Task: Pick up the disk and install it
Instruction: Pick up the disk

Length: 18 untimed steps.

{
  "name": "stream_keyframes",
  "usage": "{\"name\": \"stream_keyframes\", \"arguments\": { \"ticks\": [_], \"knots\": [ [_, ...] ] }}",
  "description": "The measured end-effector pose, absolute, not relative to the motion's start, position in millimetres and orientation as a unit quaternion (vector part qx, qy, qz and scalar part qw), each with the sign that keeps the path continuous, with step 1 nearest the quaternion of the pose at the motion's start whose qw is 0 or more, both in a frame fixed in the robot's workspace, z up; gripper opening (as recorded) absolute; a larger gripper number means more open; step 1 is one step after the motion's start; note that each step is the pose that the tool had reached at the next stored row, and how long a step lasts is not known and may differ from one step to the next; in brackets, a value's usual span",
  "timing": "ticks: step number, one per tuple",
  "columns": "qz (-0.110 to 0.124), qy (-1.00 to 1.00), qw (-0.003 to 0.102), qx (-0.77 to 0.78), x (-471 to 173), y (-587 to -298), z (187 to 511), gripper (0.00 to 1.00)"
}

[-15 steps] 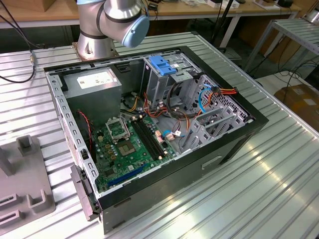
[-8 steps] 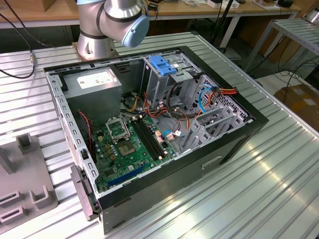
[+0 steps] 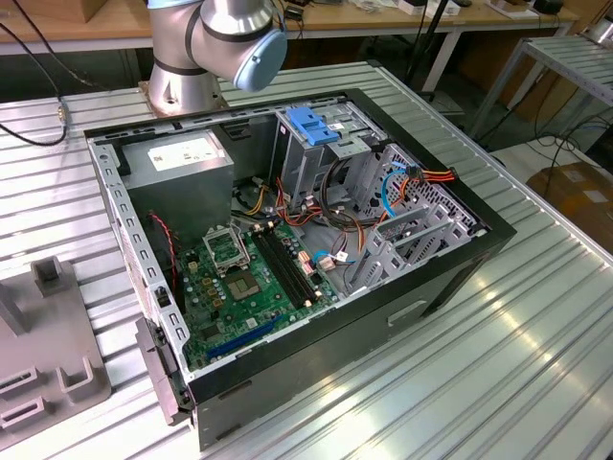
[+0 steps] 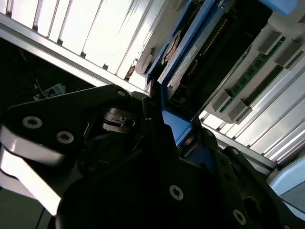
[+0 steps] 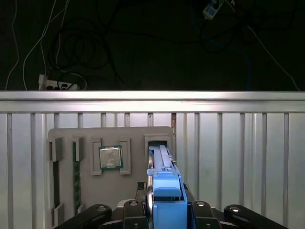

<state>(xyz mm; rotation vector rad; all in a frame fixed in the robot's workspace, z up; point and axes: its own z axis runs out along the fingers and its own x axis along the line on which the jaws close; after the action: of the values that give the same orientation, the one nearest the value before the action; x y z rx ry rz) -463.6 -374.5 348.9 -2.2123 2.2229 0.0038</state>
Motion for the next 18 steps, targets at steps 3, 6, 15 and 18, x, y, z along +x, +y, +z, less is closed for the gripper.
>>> {"name": "stream_keyframes", "arguments": {
  "ticks": [3,6,15,18],
  "knots": [
    [0.001,0.709,0.003,-0.705,-463.6,-374.5,361.6,0.37],
    [0.001,0.709,0.003,-0.705,-463.6,-374.5,372.7,0.37],
    [0.001,0.709,0.002,-0.705,-463.4,-374.5,392.7,0.37],
    [0.002,0.709,0.002,-0.705,-463.2,-374.5,401.6,0.37]
  ]
}}
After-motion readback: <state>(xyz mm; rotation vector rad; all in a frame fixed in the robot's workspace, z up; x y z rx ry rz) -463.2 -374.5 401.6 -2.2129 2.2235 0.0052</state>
